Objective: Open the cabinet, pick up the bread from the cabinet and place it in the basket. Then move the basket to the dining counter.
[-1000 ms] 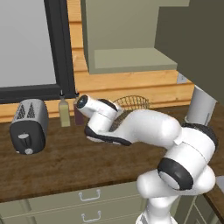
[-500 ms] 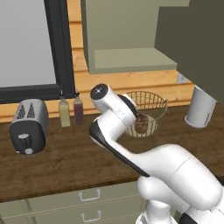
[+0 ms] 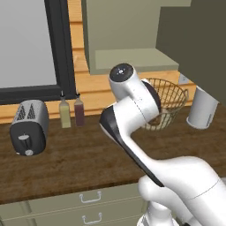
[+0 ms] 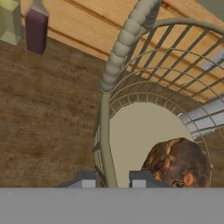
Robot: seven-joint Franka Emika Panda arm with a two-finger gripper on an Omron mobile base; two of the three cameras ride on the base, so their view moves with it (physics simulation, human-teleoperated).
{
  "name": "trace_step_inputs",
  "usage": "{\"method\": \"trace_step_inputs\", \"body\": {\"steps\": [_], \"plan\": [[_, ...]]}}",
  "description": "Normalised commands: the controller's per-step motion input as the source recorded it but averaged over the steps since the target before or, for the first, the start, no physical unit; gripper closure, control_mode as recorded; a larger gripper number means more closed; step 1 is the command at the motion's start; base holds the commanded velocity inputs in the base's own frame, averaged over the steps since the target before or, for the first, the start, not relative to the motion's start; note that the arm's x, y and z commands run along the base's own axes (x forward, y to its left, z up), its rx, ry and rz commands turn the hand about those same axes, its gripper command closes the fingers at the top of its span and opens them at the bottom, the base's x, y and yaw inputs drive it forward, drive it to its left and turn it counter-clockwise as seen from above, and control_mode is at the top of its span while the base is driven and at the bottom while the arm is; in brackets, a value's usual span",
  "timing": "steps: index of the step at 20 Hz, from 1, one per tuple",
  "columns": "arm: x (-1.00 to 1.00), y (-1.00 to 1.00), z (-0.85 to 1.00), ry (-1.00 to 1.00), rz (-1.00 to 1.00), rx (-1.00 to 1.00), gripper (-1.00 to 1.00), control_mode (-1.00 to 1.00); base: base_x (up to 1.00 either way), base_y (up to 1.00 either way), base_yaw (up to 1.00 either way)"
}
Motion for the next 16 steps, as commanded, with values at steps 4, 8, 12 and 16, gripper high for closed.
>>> {"method": "trace_step_inputs", "body": {"steps": [4,8,12,16], "plan": [[-0.28,-0.03,0.34,0.02,0.07,0.00,1.00,-1.00,0.00,0.00,0.00],[-0.07,-0.12,0.00,0.00,0.26,0.00,1.00,-1.00,0.00,0.00,0.00],[0.00,-0.03,0.00,-0.01,0.23,0.00,1.00,-1.00,0.00,0.00,0.00],[0.00,0.00,-0.02,0.00,0.01,0.00,1.00,1.00,-0.14,0.08,0.03]]}}
